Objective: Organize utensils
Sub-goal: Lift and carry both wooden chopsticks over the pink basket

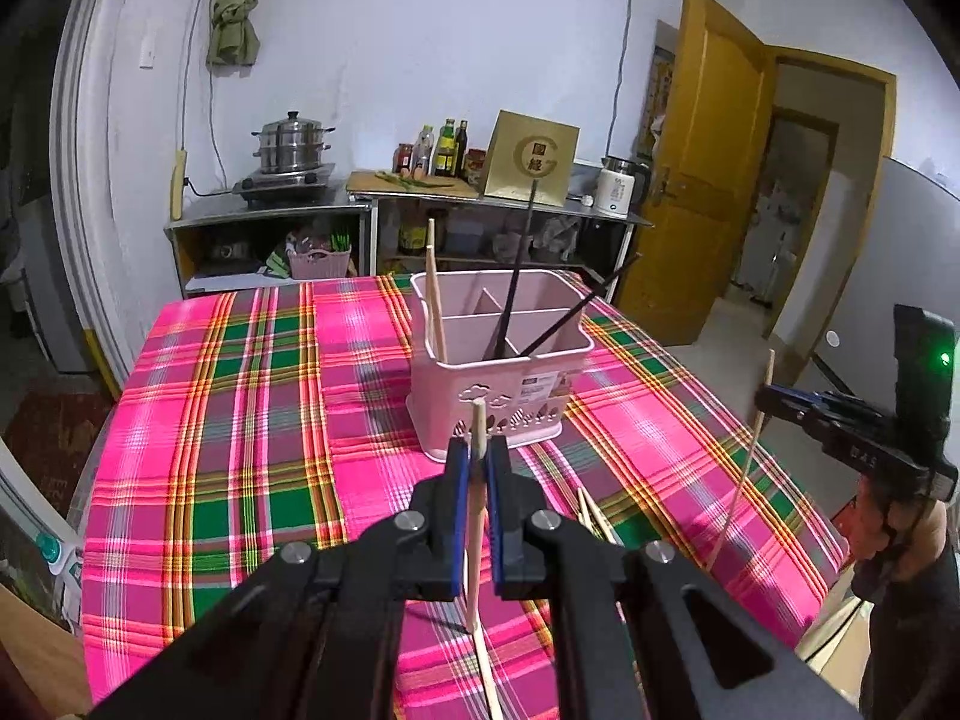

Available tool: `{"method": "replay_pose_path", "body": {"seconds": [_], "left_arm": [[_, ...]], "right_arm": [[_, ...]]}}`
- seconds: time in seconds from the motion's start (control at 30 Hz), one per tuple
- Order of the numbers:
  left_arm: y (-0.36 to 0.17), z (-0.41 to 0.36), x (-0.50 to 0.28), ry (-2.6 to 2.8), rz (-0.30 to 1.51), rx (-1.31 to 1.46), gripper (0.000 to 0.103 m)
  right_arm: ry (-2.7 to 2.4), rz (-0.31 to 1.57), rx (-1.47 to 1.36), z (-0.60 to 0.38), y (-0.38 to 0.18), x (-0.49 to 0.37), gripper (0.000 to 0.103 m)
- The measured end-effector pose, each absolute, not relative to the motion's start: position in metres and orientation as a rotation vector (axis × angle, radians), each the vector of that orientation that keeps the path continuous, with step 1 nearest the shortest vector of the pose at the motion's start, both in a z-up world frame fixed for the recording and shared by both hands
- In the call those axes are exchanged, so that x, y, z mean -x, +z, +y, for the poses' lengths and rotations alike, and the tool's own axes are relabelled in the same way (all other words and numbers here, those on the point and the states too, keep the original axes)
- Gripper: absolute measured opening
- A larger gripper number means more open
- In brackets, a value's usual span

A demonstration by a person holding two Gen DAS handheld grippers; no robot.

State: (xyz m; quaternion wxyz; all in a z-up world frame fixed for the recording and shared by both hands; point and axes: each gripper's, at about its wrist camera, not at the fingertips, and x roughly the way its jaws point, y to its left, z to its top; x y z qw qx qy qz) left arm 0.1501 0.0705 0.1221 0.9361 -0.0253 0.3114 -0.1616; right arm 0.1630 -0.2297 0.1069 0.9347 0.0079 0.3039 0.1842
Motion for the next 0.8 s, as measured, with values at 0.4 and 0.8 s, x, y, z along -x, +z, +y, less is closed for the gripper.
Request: {"method": "replay_pose_path", "body": {"seconds": [0.4,0.8], "left_arm": [[0.131,0.068,-0.137,-0.330,0.614,0.031,0.006],[0.150,0.052,-0.147,-0.353,0.606,-0.001,0.006]], "right_arm": [[0.389,0.580,-0.002,-0.223,0.120,-0.153,0.005],[0.416,0.539,0.022,-0.210,0.136,-0.149,0.005]]}}
